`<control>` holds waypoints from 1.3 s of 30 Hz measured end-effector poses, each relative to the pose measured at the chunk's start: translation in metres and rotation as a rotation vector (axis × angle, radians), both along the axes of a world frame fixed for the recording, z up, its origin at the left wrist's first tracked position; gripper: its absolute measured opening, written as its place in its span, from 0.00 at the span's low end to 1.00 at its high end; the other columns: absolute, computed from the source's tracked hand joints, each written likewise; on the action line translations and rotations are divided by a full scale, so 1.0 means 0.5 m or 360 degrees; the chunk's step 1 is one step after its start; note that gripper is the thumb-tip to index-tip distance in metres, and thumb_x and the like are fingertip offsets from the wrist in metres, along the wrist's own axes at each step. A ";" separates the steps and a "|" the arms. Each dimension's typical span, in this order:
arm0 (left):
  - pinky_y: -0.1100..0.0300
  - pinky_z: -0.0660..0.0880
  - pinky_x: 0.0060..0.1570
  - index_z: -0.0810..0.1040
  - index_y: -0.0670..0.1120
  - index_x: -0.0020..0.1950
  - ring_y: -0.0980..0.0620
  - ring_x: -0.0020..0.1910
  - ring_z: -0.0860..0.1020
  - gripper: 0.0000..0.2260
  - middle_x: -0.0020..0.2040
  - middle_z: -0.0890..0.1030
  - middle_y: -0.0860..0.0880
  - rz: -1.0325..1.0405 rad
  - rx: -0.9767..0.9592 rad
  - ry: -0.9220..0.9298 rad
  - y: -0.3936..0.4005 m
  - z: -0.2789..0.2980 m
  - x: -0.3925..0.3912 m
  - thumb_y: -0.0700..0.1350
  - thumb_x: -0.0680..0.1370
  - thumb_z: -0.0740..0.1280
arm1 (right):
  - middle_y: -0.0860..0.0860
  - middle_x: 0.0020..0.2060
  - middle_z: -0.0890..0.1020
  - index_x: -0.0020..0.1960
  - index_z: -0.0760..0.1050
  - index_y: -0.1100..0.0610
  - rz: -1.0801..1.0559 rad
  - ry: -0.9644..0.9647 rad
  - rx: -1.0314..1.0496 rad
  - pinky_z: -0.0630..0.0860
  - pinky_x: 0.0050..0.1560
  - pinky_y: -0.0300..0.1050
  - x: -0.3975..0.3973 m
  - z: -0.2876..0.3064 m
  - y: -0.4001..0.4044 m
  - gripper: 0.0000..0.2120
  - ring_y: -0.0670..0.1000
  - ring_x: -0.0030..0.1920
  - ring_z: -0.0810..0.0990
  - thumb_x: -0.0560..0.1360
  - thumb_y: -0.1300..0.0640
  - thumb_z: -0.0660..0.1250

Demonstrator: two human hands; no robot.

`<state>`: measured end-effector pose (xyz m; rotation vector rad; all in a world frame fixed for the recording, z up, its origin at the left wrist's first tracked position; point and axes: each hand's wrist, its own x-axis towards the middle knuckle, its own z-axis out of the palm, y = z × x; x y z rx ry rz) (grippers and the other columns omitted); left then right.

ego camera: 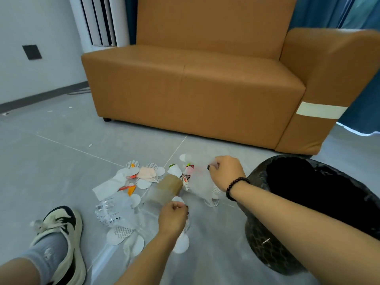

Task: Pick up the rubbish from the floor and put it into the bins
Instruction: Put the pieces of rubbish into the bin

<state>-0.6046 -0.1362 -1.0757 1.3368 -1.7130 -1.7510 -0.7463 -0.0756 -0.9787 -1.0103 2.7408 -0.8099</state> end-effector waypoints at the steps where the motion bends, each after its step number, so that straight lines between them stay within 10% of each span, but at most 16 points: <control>1: 0.58 0.72 0.41 0.75 0.43 0.37 0.49 0.36 0.76 0.04 0.35 0.78 0.47 -0.0050 -0.0054 0.0041 0.005 0.028 -0.006 0.40 0.71 0.63 | 0.54 0.34 0.78 0.29 0.67 0.56 0.0030 0.0018 -0.0003 0.77 0.40 0.45 -0.002 0.033 0.013 0.14 0.56 0.39 0.77 0.74 0.59 0.60; 11: 0.58 0.75 0.43 0.68 0.47 0.54 0.51 0.46 0.78 0.10 0.51 0.76 0.49 -0.0561 -0.1009 0.0180 -0.026 0.339 -0.021 0.47 0.77 0.65 | 0.49 0.36 0.85 0.43 0.82 0.57 0.0443 -0.0197 -0.0253 0.80 0.35 0.39 0.037 0.308 0.162 0.08 0.45 0.34 0.84 0.77 0.58 0.66; 17: 0.53 0.77 0.57 0.71 0.47 0.56 0.52 0.55 0.80 0.21 0.53 0.80 0.48 -0.1009 -0.0777 0.0391 0.012 0.455 0.071 0.58 0.73 0.71 | 0.49 0.36 0.86 0.44 0.82 0.57 0.0634 -0.0310 -0.0560 0.80 0.38 0.41 0.075 0.333 0.256 0.04 0.50 0.37 0.85 0.75 0.60 0.67; 24: 0.62 0.79 0.34 0.76 0.36 0.47 0.50 0.31 0.82 0.14 0.35 0.84 0.42 -0.1035 -0.0622 0.0518 0.034 0.513 0.131 0.48 0.72 0.65 | 0.55 0.36 0.86 0.51 0.80 0.57 0.0778 -0.0368 -0.0859 0.76 0.34 0.35 0.106 0.345 0.301 0.06 0.49 0.36 0.83 0.75 0.62 0.66; 39: 0.57 0.81 0.35 0.86 0.42 0.44 0.40 0.42 0.85 0.12 0.44 0.84 0.36 -0.0910 0.0017 0.0786 0.096 0.516 0.177 0.31 0.71 0.65 | 0.64 0.42 0.81 0.47 0.84 0.56 0.0820 -0.1129 -0.1031 0.78 0.42 0.41 0.119 0.329 0.356 0.10 0.52 0.39 0.80 0.75 0.62 0.64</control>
